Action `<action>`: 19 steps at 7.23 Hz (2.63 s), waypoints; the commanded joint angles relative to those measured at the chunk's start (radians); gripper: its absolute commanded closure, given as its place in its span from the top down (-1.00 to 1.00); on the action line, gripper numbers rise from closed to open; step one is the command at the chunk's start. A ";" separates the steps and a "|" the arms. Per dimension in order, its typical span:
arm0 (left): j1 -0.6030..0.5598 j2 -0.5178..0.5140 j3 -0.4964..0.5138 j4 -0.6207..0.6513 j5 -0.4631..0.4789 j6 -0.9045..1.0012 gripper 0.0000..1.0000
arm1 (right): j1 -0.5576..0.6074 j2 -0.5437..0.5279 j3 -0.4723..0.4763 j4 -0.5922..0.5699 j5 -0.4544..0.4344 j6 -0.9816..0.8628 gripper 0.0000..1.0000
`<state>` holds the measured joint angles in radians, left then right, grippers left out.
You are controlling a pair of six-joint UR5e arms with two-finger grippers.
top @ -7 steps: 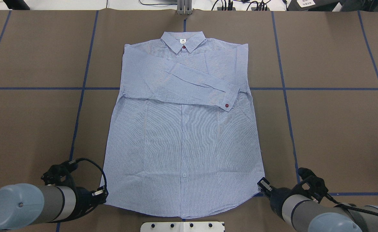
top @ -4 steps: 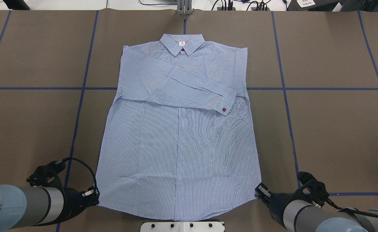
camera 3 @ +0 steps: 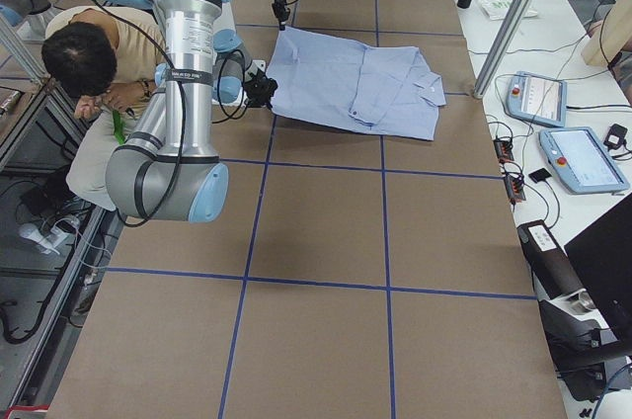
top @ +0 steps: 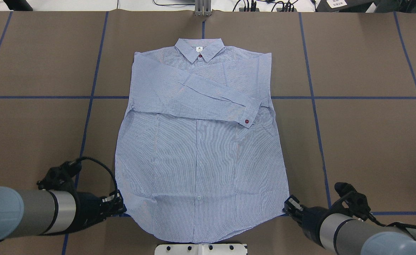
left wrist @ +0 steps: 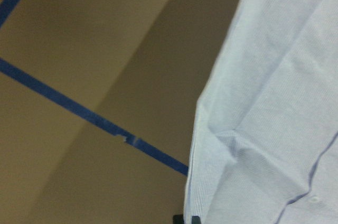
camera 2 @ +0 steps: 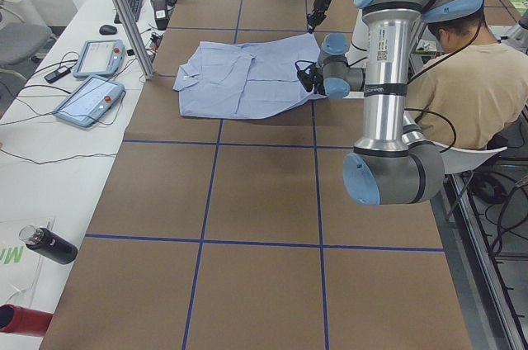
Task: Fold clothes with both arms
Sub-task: 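Lift the hem with both grippers and fold it toward the collar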
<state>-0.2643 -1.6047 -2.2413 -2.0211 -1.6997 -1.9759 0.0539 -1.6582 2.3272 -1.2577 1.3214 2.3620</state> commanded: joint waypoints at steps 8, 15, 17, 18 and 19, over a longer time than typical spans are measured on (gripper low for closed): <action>-0.418 -0.021 0.068 0.009 -0.219 0.244 -1.00 | 0.401 0.092 0.017 -0.003 0.107 0.045 -1.00; -0.530 -0.194 0.257 -0.001 -0.241 0.244 -1.00 | 0.545 0.326 -0.194 -0.041 0.105 0.037 -1.00; -0.579 -0.351 0.447 -0.007 -0.239 0.276 -1.00 | 0.628 0.434 -0.307 -0.088 0.125 -0.028 -1.00; -0.604 -0.372 0.506 -0.010 -0.239 0.328 -1.00 | 0.659 0.461 -0.362 -0.085 0.148 -0.065 -1.00; -0.607 -0.392 0.570 -0.062 -0.238 0.337 -1.00 | 0.665 0.506 -0.429 -0.083 0.150 -0.099 -1.00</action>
<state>-0.8569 -1.9641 -1.7516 -2.0433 -1.9387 -1.6659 0.6982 -1.2012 1.9746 -1.3401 1.4602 2.3059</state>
